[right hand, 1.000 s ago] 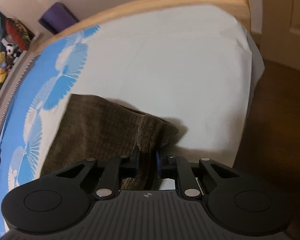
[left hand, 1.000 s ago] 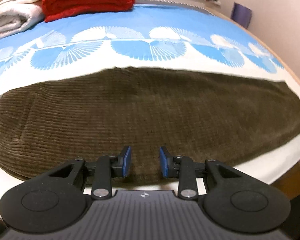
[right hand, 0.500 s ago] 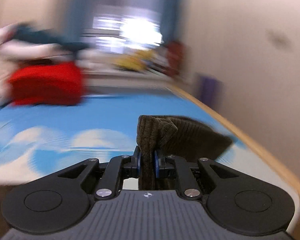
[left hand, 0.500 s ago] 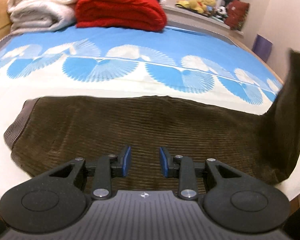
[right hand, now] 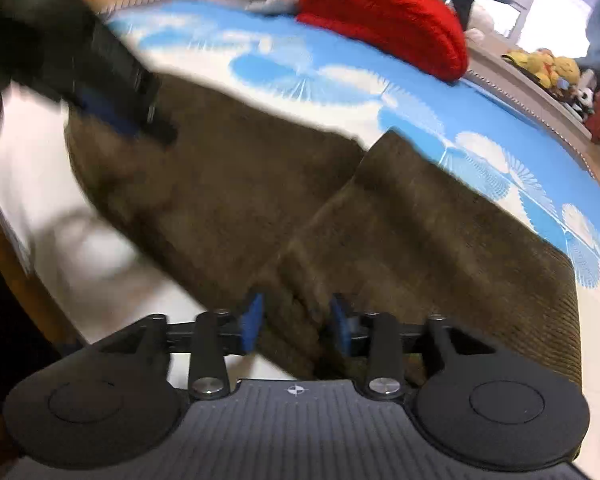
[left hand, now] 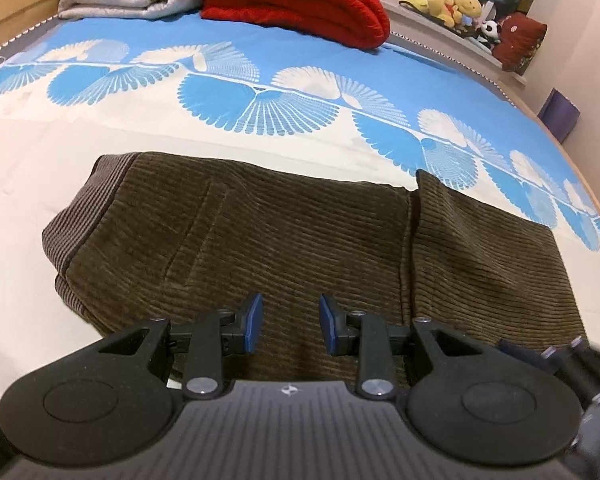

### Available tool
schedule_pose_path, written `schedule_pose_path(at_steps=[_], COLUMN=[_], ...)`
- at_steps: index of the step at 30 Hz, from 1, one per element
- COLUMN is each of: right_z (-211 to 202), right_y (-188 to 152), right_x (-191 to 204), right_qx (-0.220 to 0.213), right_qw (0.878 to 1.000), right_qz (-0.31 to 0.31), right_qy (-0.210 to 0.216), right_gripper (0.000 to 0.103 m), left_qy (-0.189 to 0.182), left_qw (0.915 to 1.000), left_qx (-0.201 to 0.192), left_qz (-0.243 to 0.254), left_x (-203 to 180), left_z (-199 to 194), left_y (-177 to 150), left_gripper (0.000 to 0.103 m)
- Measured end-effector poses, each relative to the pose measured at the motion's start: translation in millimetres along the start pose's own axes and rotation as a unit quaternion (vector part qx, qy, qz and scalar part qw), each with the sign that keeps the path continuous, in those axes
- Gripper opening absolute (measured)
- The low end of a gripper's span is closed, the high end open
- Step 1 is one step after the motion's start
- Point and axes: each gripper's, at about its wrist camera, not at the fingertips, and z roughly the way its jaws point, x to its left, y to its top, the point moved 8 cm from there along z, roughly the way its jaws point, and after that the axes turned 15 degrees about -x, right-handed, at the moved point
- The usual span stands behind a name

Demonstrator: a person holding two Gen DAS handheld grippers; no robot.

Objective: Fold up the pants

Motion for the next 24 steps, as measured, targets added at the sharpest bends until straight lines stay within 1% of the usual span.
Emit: schedule_pose_path(at_steps=[1, 2, 3, 5, 8, 9, 11, 12, 14, 15, 17, 18, 19, 20, 21, 22, 23, 24], right_z=[0.2, 1.0, 6.3, 16.0, 22.8, 26.3, 28.5, 29.8, 28.3, 22.2, 5.8, -4.3, -8.6, -9.1, -3.1, 4.2, 5.6, -0.9], right_y=[3.6, 5.1, 5.8, 1.2, -9.0, -11.8, -15.2, -15.2, -11.0, -2.6, 15.1, 21.2, 20.4, 13.1, -4.1, -21.1, -30.0, -26.1], right_x=[-4.9, -8.4, -11.0, -13.6, 0.0, 13.0, 18.3, 18.1, 12.3, 7.7, 4.5, 6.3, 9.3, 15.9, 25.3, 29.5, 28.7, 23.0], right_qx=[-0.009, -0.015, -0.011, 0.001, 0.014, 0.017, 0.013, 0.009, 0.0, -0.018, -0.06, -0.08, -0.088, -0.082, -0.049, -0.009, 0.003, -0.015], right_qw=[1.0, 1.0, 1.0, 1.0, 0.998, 0.998, 0.997, 0.997, 0.998, 0.999, 0.998, 0.997, 0.996, 0.996, 0.997, 0.997, 0.997, 0.998], right_qz=[0.001, 0.006, 0.014, 0.021, 0.006, -0.003, -0.021, -0.026, -0.012, 0.0, -0.013, -0.014, -0.01, -0.018, -0.041, -0.048, -0.044, -0.025], right_qy=[-0.004, -0.003, 0.0, 0.015, 0.055, 0.066, 0.068, 0.065, 0.06, 0.05, 0.021, 0.014, 0.016, 0.025, 0.043, 0.059, 0.06, 0.052], right_gripper=[0.052, 0.056, 0.058, 0.058, 0.059, 0.059, 0.059, 0.05, 0.026, 0.025, 0.025, 0.025, 0.025, 0.026, 0.028, 0.029, 0.03, 0.03], left_qy=[0.003, 0.005, 0.006, 0.009, 0.011, 0.011, 0.014, 0.016, 0.025, 0.029, 0.034, 0.035, 0.034, 0.031, 0.029, 0.027, 0.023, 0.018], left_qw=[1.0, 1.0, 1.0, 0.9999, 0.9998, 0.9998, 0.9997, 0.9997, 0.9996, 0.9995, 0.9994, 0.9993, 0.9993, 0.9994, 0.9994, 0.9994, 0.9994, 0.9994], left_qx=[0.002, 0.004, 0.007, 0.011, 0.013, 0.013, 0.011, 0.009, 0.005, 0.002, -0.006, -0.009, -0.013, -0.017, -0.02, -0.023, -0.026, -0.028], left_qz=[0.001, 0.002, 0.002, 0.005, 0.011, 0.013, 0.015, 0.016, 0.015, 0.013, 0.007, 0.006, 0.004, 0.003, 0.003, 0.005, 0.009, 0.013], left_x=[-0.3, -0.2, -0.6, -1.9, -3.6, -4.3, -4.3, -3.6, -0.9, 0.2, 1.9, 1.5, 0.3, -1.6, -4.3, -7.6, -11.8, -16.2], left_z=[3.0, 5.7, 7.2, 8.8, 7.7, 7.0, 4.3, 3.5, 1.5, 0.3, -2.6, -3.7, -4.8, -5.7, -5.8, -5.6, -5.0, -4.6], left_y=[-0.5, -1.3, -2.5, -5.0, -8.5, -9.1, -10.4, -10.5, -10.2, -9.5, -6.9, -5.5, -4.0, -2.7, -2.2, -2.1, -2.4, -3.3], left_gripper=[0.035, 0.035, 0.035, 0.035, 0.035, 0.035, 0.035, 0.035, 0.035, 0.035, 0.035, 0.035, 0.035, 0.035, 0.035, 0.035, 0.035, 0.035])
